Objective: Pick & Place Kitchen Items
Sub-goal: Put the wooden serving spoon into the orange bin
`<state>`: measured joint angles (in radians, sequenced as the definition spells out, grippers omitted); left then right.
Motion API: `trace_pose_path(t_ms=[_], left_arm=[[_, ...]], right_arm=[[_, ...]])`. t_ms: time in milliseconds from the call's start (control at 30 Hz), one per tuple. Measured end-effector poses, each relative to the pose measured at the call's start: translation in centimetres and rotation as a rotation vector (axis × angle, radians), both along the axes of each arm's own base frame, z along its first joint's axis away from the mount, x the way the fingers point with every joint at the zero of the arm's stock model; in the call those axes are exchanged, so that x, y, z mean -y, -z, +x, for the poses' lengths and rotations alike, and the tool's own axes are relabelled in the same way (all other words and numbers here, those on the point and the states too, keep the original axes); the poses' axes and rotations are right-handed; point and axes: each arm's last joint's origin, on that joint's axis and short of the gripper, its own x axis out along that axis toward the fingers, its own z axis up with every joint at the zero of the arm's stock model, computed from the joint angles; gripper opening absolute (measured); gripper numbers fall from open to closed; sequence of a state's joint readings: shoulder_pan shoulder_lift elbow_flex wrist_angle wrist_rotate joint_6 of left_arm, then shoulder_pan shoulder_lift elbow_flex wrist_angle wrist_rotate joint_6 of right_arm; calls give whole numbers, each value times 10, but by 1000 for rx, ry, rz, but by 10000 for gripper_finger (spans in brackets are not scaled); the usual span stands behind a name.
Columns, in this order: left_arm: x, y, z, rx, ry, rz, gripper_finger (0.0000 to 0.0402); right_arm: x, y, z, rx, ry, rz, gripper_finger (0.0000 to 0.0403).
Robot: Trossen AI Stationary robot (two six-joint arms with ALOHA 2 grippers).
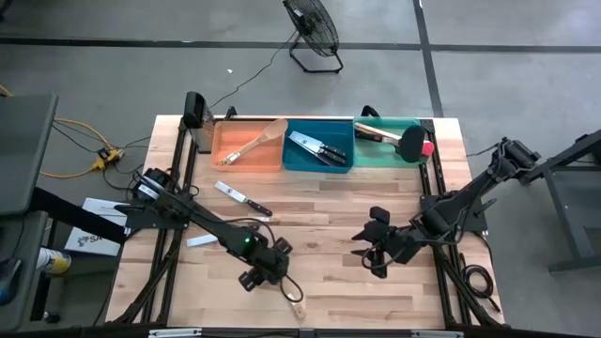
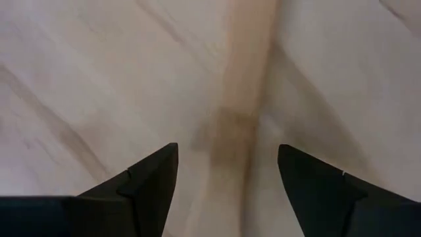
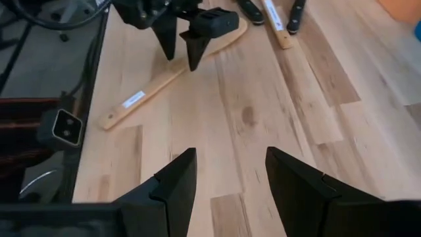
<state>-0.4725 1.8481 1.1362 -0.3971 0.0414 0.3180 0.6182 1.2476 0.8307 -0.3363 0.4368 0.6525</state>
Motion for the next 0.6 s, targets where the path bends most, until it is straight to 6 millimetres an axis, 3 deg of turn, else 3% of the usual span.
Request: trace_pose_path(t_ms=[600], left_arm=[[-1, 11, 0, -55, -36, 13, 241]], right_arm=[[-2, 0, -1, 4, -8, -9, 174]])
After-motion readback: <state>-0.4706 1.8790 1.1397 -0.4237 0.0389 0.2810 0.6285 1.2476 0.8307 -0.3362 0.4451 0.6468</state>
